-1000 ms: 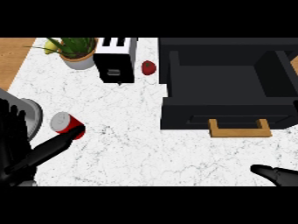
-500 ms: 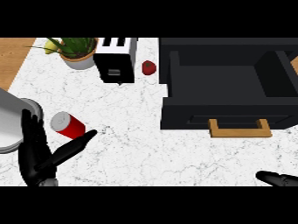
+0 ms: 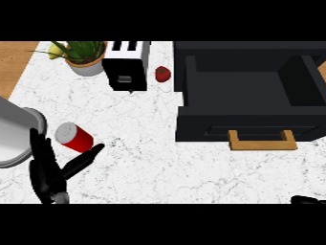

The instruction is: Pick up the can, place it into the drawer and close the drawer

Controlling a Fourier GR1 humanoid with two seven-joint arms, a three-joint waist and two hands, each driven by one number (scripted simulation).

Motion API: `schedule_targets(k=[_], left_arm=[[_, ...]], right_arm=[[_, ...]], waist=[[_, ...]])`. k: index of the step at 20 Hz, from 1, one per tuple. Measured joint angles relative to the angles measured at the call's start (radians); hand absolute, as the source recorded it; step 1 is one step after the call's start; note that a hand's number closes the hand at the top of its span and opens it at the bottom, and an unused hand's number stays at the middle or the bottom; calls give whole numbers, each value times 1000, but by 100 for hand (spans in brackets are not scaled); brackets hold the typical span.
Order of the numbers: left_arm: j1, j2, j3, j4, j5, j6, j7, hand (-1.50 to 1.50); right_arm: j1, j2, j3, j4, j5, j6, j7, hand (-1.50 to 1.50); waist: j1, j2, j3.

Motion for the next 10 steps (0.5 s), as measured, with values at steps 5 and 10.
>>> schedule_targets(k=[5, 10], left_arm=[[-30, 4, 47, 134, 71, -38, -102, -150], [-77, 8, 87, 262, 125, -71, -181, -150]], right_arm=[[17, 13, -3, -25, 5, 12, 4, -150], [11, 4, -32, -38, -5, 25, 27, -150]], waist=[[0, 0, 0], [0, 0, 0]])
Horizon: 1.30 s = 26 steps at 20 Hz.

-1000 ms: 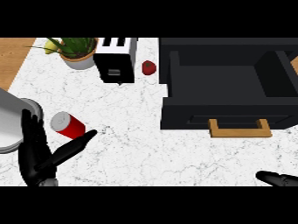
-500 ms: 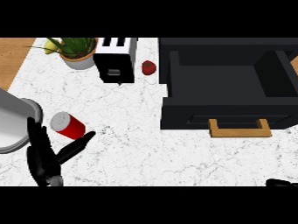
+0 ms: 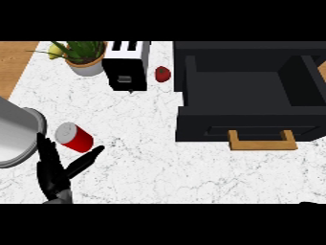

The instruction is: Pick up the can, place it into the drawer and close the drawer

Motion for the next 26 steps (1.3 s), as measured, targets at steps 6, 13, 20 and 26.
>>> schedule_targets(k=[6, 13, 20, 26], left_arm=[[-93, 22, 82, 186, 53, -45, -95, -150], [-173, 53, 148, 380, 101, -122, -217, -150], [-269, 100, 158, 517, 115, -200, -253, -150], [-344, 115, 148, 598, 118, -274, -263, 150]], right_arm=[[1, 1, -28, 4, -17, 24, -4, -150], [-11, 14, -31, -1, -2, 29, 9, -150], [-23, 4, -52, -27, -7, 34, 39, -150], [-52, 12, -42, -3, 13, 27, 34, -150]], waist=[[-1, 0, 0], [-2, 1, 0], [-4, 1, 0], [-4, 1, 0]])
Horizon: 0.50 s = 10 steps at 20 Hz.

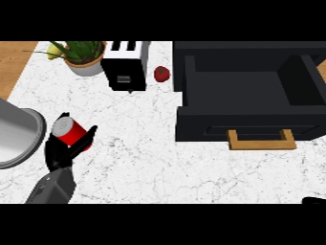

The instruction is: Pick up the can, place it into the drawer and close the drawer

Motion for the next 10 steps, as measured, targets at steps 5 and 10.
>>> schedule_targets(k=[5, 10], left_arm=[[-76, 13, 22, 107, 13, -66, -65, 150], [-135, 23, 21, 168, 10, -110, -105, 150]], right_arm=[[8, 12, 2, 8, 13, 3, -23, -150], [16, 14, 4, -8, 17, 10, -23, -150]], waist=[[-3, 1, 0], [-5, 1, 0]])
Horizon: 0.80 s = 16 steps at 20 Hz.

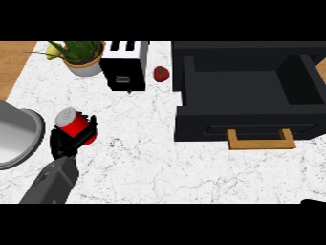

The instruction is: Pick up the can, place it into the drawer and close the drawer

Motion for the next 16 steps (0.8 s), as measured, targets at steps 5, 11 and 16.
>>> schedule_targets(k=[5, 11, 16], left_arm=[[-61, -26, -90, 24, -70, -92, 17, 150], [-145, -55, -139, 22, -100, -177, 62, 150], [-198, -78, -174, -47, -117, -167, 154, 150]], right_arm=[[-19, -12, -11, 14, -5, 2, -3, -150], [-48, -29, -36, 19, -15, -10, 17, -150], [-24, -14, -27, -10, 9, -15, 17, -150]], waist=[[-8, 2, 0], [-2, 0, 0], [5, -3, 1]])
